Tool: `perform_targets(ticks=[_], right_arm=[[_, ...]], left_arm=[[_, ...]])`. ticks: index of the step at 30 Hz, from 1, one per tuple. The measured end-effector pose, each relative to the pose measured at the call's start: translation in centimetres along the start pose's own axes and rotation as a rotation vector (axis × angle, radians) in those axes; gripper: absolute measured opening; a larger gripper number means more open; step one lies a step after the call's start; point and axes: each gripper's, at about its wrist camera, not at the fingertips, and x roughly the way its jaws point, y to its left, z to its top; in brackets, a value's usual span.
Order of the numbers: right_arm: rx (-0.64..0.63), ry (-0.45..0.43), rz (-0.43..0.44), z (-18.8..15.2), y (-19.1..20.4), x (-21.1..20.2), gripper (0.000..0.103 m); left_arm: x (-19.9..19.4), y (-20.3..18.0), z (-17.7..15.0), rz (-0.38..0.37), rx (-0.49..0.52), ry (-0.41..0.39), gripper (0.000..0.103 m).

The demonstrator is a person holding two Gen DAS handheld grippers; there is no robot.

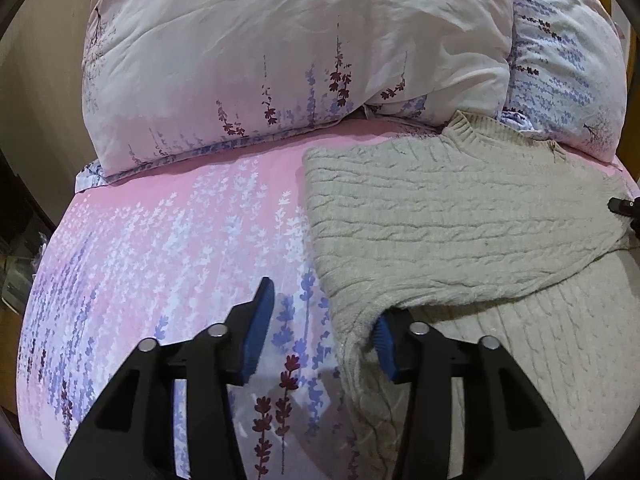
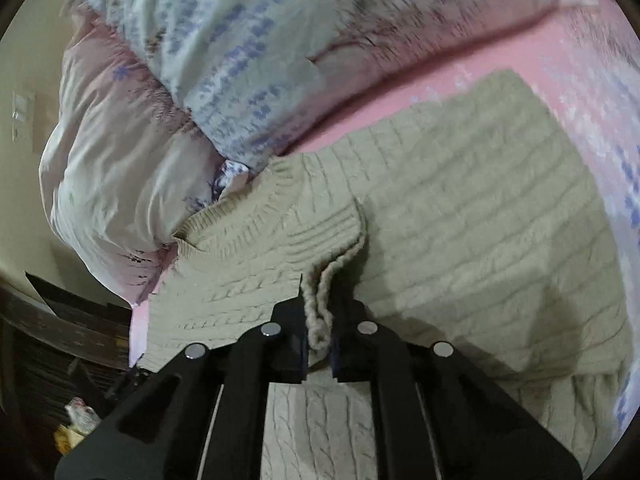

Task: Fold small clothes

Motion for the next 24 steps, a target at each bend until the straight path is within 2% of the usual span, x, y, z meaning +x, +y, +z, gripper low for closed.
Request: perform_targets(ticks=[1,4,6,7,8,9,11,13,14,16,17,18,19,21,24], right_arm=[[-0.029,-0.037,0.007,0.0,0.7,-0.7,0.007],[-0.114,-0.198,0.101,-0.4,2.6,-4.0,0.007],[-0.163,-0.263,0.106,-1.1,3.2,-5.2,0.007],[-0.177,-0.256,0.069,-1.2,3.2,-4.8,0.007],[-0.19,-0.2,-0.033,-1.3,2.7,-3.3,0.007],[-0.175,-0.156,-0.075,-1.3,2.1,-2.3,0.007],[-0.096,-0.058,-0.087,-1.8,0.3,-0.2,0.007],[-0.082,-0.071,-0.065,-2.1,-0.3,-0.4,0.008],[-0.087,-0.064,-0.064,-2.0,-0.1,-0.6,0.012],[-0.094,-0.055,-0.065,-1.9,0.0,-0.8,0.017],[-0.1,-0.046,-0.062,-1.8,0.0,-0.8,0.025],[-0.1,-0.043,-0.051,-1.7,0.1,-0.9,0.032],[-0.094,-0.045,-0.038,-1.6,0.0,-1.0,0.035],[-0.087,-0.044,-0.031,-1.4,-0.1,-0.9,0.037],[-0.097,-0.04,-0.031,-1.5,0.1,-0.4,0.036]], left_arm=[[0.0,0.1,0.1,0.004,-0.01,-0.003,0.042],[0.1,0.2,0.2,0.026,-0.033,-0.014,0.042],[0.0,0.2,0.1,0.05,-0.038,-0.021,0.042],[0.0,0.2,0.0,0.062,-0.038,-0.022,0.042],[0.0,0.3,0.0,0.066,-0.043,-0.02,0.042],[-0.1,0.4,-0.1,0.07,-0.047,-0.02,0.042],[-0.1,0.1,-0.4,0.084,-0.035,-0.005,0.043],[-0.5,0.1,-0.6,0.071,-0.023,0.002,0.043],[-1.0,0.4,-0.6,0.034,-0.028,0.007,0.043],[-2.1,1.7,-0.7,-0.114,-0.087,0.009,0.048],[-2.8,2.9,-0.6,-0.202,-0.148,0.0,0.051],[-3.1,3.5,-0.6,-0.239,-0.183,-0.009,0.057],[-3.7,4.7,-0.3,-0.3,-0.243,-0.039,0.061],[-3.3,5.5,0.6,-0.312,-0.299,-0.04,0.061],[-1.0,5.1,2.5,-0.341,-0.333,0.012,0.061]])
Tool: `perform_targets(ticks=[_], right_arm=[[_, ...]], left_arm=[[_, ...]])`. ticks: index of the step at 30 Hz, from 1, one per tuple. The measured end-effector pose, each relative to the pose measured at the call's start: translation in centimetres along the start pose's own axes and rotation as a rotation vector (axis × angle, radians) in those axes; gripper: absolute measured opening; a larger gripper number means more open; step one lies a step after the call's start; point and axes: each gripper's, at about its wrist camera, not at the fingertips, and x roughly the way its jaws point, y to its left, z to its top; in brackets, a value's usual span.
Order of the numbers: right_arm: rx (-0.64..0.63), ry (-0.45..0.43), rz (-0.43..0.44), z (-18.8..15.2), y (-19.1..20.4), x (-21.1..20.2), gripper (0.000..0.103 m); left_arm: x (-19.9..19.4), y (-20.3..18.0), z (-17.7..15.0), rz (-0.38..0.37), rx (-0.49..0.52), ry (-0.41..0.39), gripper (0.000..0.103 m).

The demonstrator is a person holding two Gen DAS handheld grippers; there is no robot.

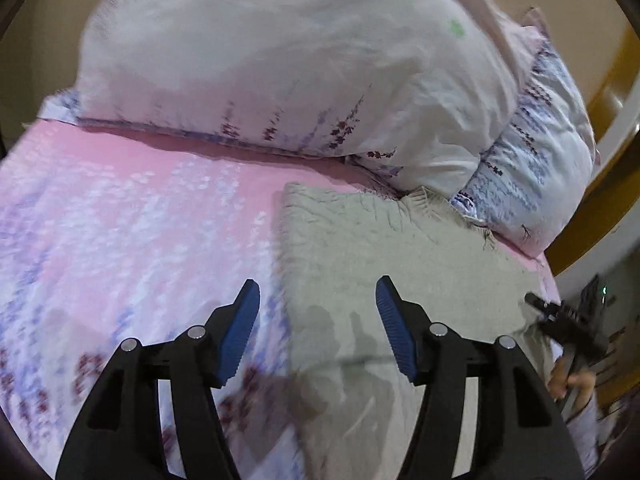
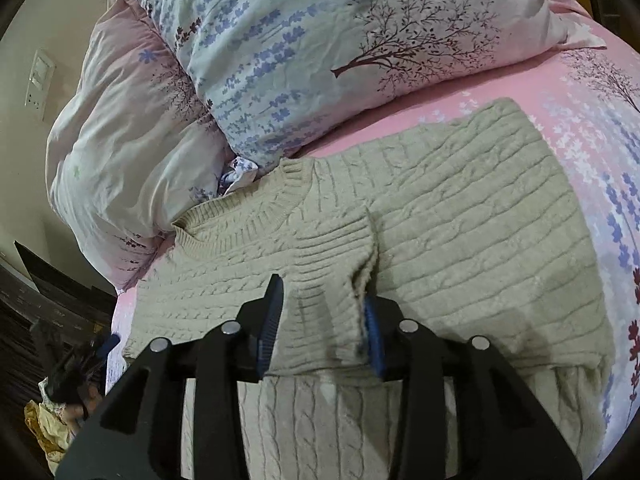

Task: Fold small clothes

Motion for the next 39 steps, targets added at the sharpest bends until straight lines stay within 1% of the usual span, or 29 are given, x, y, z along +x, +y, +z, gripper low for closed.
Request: perform_targets(ticks=[1,2,3,5,6,8,9,10,11,12,13,14,15,17,18,19,21,23,25,28,29,30,31,32,33,34,35,36,39], right_arm=[[-0.009,0.003,-0.006,0.1,0.0,0.1,0.033],[-0.01,0.005,-0.008,0.2,0.0,0.2,0.027],[-0.005,0.009,-0.009,0.2,-0.2,0.3,0.023],[0.01,0.018,0.002,0.5,-0.5,0.4,0.019],[0.013,0.022,0.007,0.5,-0.7,0.4,0.018],[0.0,0.025,0.007,0.5,-0.7,0.3,0.018],[-0.01,0.025,0.003,0.6,-0.6,0.3,0.018],[-0.02,0.025,-0.002,0.6,-0.4,0.3,0.016],[-0.033,0.02,-0.008,0.6,-0.3,0.2,0.009],[-0.048,0.016,-0.005,0.6,0.0,0.2,0.007],[-0.056,0.008,-0.009,0.6,0.2,0.2,0.007],[-0.07,-0.016,-0.013,0.7,0.6,-0.1,0.007],[-0.078,-0.048,0.0,0.9,1.0,-0.7,0.006],[-0.09,-0.139,0.054,1.1,1.8,-2.6,0.006],[-0.094,-0.155,0.056,1.1,2.0,-2.9,0.006],[-0.098,-0.162,0.042,1.1,2.1,-3.1,0.006],[-0.084,-0.119,-0.02,0.8,1.7,-2.0,0.006],[-0.037,-0.043,-0.071,0.2,0.4,-0.2,0.006],[-0.025,-0.046,-0.074,-0.1,0.1,0.0,0.006],[-0.063,-0.034,-0.121,-0.2,1.0,-0.1,0.009],[-0.084,-0.029,-0.145,-0.1,1.3,-0.2,0.012],[-0.087,-0.039,-0.156,-0.1,1.5,-0.6,0.02],[-0.081,-0.076,-0.174,-0.2,1.7,-1.5,0.025],[-0.083,-0.108,-0.176,-0.2,1.8,-2.3,0.039],[-0.09,-0.14,-0.173,-0.3,1.9,-3.1,0.042],[-0.106,-0.16,-0.164,-0.3,2.2,-3.7,0.042],[-0.13,-0.158,-0.142,-0.4,2.7,-4.0,0.042],[-0.154,-0.14,-0.118,-0.5,3.1,-4.0,0.042],[-0.199,-0.089,-0.081,-0.9,4.1,-3.4,0.042]], left_arm=[[1.3,-0.1,0.6,0.013,-0.02,0.026,0.06],[2.6,-0.1,1.1,0.025,-0.039,0.05,0.059],[3.3,0.1,1.3,0.035,-0.055,0.059,0.057],[4.9,0.3,1.7,0.065,-0.08,0.074,0.051],[5.0,0.2,1.8,0.069,-0.081,0.057,0.05],[5.3,0.1,2.0,0.073,-0.084,0.054,0.046],[5.5,0.2,2.1,0.06,-0.092,0.061,0.036],[5.7,0.4,2.2,0.055,-0.101,0.057,0.032],[5.8,0.5,2.3,0.042,-0.11,0.052,0.025],[6.0,0.7,2.3,0.028,-0.121,0.051,0.016],[6.0,0.9,2.4,0.009,-0.139,0.037,0.01],[5.8,1.2,2.4,-0.03,-0.158,0.025,0.009],[5.5,1.4,2.5,-0.045,-0.167,0.007,0.008],[4.0,1.9,2.7,-0.072,-0.174,-0.052,0.008],[3.7,2.0,2.7,-0.073,-0.168,-0.068,0.008],[3.7,2.0,2.8,-0.055,-0.153,-0.068,0.008],[4.3,2.0,2.7,-0.025,-0.131,-0.05,0.008],[5.1,2.1,2.5,-0.007,-0.126,-0.03,0.008],[5.6,2.2,2.4,0.007,-0.125,-0.018,0.008],[5.8,1.7,2.4,0.029,-0.09,-0.013,0.008],[5.6,1.5,2.4,0.03,-0.082,-0.015,0.009],[5.3,1.4,2.4,0.022,-0.081,-0.021,0.01],[4.9,1.1,2.4,0.012,-0.082,-0.029,0.011],[4.4,1.0,2.4,0.022,-0.081,-0.042,0.012],[3.7,0.9,2.3,0.039,-0.073,-0.061,0.012],[2.7,0.7,2.1,0.045,-0.048,-0.083,0.012],[2.0,0.3,1.8,0.036,-0.028,-0.093,0.012],[1.3,-0.3,1.3,0.003,-0.004,-0.095,0.012],[0.5,-2.2,0.1,-0.066,0.061,-0.06,0.012]])
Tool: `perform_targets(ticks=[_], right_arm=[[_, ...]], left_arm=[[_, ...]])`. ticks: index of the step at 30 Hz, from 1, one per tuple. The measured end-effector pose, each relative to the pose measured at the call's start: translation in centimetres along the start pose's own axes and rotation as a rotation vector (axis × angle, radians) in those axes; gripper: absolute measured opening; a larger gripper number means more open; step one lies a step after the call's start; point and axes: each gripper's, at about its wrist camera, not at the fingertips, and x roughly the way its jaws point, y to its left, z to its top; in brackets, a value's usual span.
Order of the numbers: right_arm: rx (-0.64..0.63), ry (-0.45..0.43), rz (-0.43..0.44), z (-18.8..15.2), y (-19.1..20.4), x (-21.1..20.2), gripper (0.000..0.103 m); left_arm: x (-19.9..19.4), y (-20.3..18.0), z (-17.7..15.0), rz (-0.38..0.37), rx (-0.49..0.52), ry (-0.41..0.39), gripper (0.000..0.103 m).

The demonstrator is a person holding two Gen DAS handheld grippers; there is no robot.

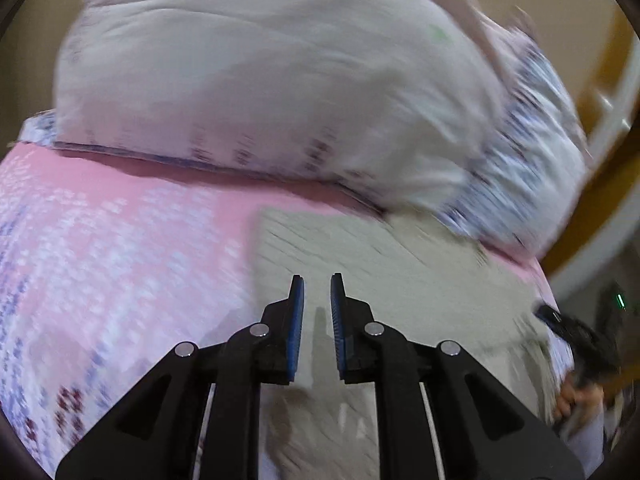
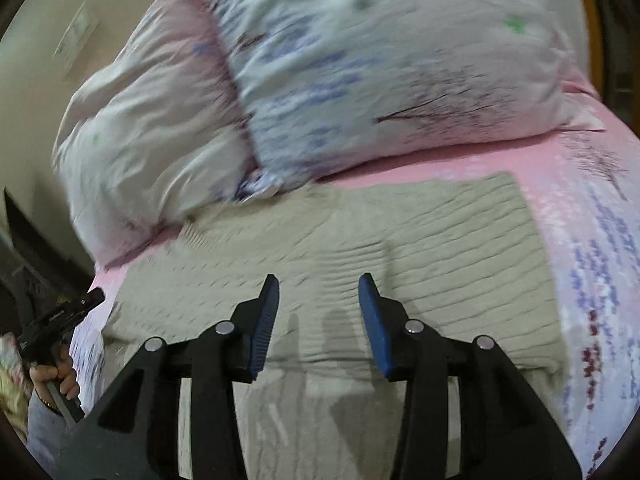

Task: Fold small clothes

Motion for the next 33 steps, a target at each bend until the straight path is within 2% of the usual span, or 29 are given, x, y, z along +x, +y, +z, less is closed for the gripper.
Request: perform_targets(ticks=[3,5,6,7,10,13,15,17,18,19,22,24,28,29,33], right_arm=[[-0.001,0.065,0.004,-0.3,0.4,1.4,0.043],[0.01,0.115,-0.012,-0.9,0.2,2.5,0.045],[-0.008,0.098,-0.016,-0.9,0.5,2.5,0.044],[-0.014,0.1,-0.019,-1.1,0.5,2.5,0.044],[-0.025,0.105,-0.02,-1.2,0.6,2.4,0.047],[0.027,0.113,0.023,-1.0,0.3,1.6,0.052],[0.063,0.091,0.092,-1.6,-0.7,-0.9,0.065],[0.062,0.081,0.114,-2.7,-1.7,-3.8,0.068],[0.062,0.087,0.117,-3.4,-2.2,-5.0,0.07],[0.066,0.099,0.127,-4.3,-2.9,-6.3,0.07],[0.098,0.155,0.235,-8.0,-5.4,-10.8,0.07],[0.108,0.199,0.27,-11.0,-6.8,-14.0,0.072],[0.172,0.227,0.235,-15.8,-9.7,-18.8,0.072],[0.192,0.238,0.216,-16.7,-10.4,-19.4,0.072],[0.197,0.361,0.187,-19.4,-10.7,-19.3,0.071]], left_arm=[[1.0,-1.2,-1.0,-0.019,0.033,0.076,0.012],[2.2,-0.8,-1.5,0.02,0.024,0.126,0.012],[2.9,-0.2,-1.8,0.029,0.002,0.145,0.011],[2.9,0.1,-2.0,0.014,-0.014,0.122,0.011],[3.0,0.3,-1.9,0.008,-0.05,0.126,0.011],[1.7,0.0,-2.4,0.008,-0.05,0.129,0.012],[-0.2,-0.4,-3.4,-0.018,-0.027,0.125,0.012],[-2.7,-0.6,-4.8,-0.045,-0.003,0.129,0.025],[-4.4,-0.5,-5.8,-0.044,0.002,0.127,0.046],[-5.7,-0.4,-6.6,-0.044,0.004,0.126,0.057],[-9.6,-0.3,-10.1,-0.11,0.022,0.146,0.057],[-11.5,-0.3,-12.5,-0.145,0.025,0.167,0.057],[-12.7,-0.2,-17.2,-0.159,-0.045,0.267,0.057],[-12.7,-0.2,-17.9,-0.174,-0.031,0.313,0.057],[-13.4,-1.0,-19.6,-0.226,-0.06,0.351,0.057]])
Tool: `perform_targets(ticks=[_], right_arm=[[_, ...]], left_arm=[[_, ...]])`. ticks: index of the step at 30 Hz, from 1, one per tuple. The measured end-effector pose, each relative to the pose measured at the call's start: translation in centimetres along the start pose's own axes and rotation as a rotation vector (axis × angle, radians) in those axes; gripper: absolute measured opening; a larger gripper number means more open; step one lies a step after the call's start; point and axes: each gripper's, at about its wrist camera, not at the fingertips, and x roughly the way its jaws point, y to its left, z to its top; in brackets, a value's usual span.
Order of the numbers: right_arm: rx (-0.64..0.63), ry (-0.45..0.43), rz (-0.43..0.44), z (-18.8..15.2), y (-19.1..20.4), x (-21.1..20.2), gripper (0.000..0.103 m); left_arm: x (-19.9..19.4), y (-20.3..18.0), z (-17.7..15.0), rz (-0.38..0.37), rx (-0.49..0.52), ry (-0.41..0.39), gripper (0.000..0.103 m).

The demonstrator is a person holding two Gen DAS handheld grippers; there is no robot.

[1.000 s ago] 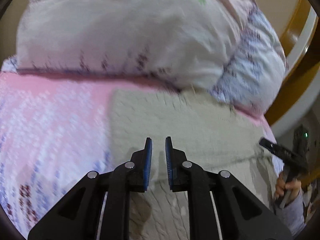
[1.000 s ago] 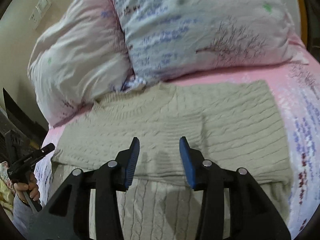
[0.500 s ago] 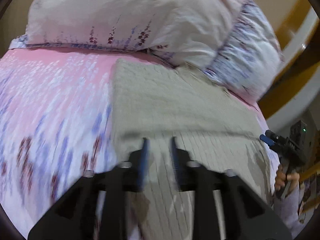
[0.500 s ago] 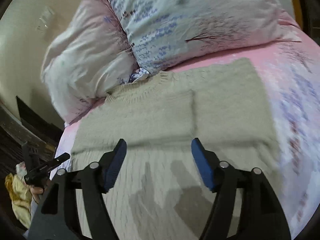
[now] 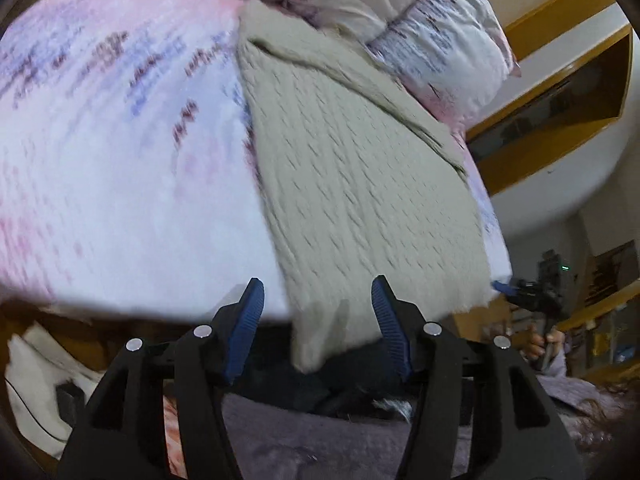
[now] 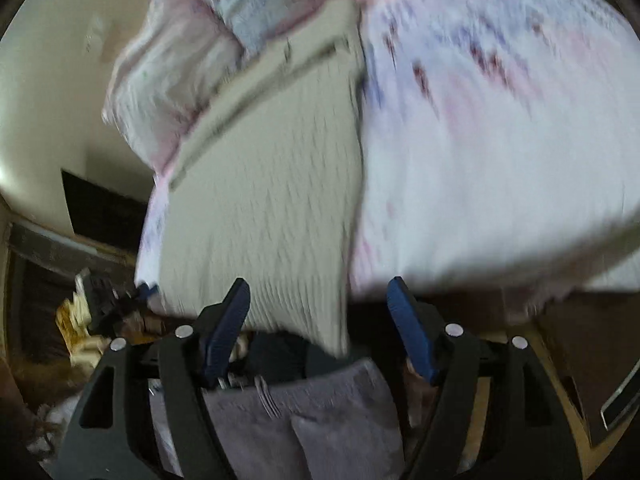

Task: Fold small clothes

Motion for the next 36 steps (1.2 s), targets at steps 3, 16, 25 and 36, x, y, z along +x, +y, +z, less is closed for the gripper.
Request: perform_targets(ticks=[3,16,25,36], right_arm=[[0.024,0.044,0.015,-1.0,-0.5,1.1,0.072],[0.108,0.066,0.295,-0.7,-2.5,4.6,0.011],[-0.031,0.021,0.248,0.5,1.0,2.2,0.008],[-0.287,-0.364,0.093,7.3,9.5,-2.6,0.007]], left_arm=[[0.1,-0.2,-1.8,-0.012,-0.018,0.042,0.057],[3.5,1.5,-2.8,-0.121,-0.152,0.092,0.025],[1.3,0.3,-1.4,-0.179,-0.15,0.038,0.009],[-2.1,-2.5,8.0,-0.092,0.005,-0.266,0.008]])
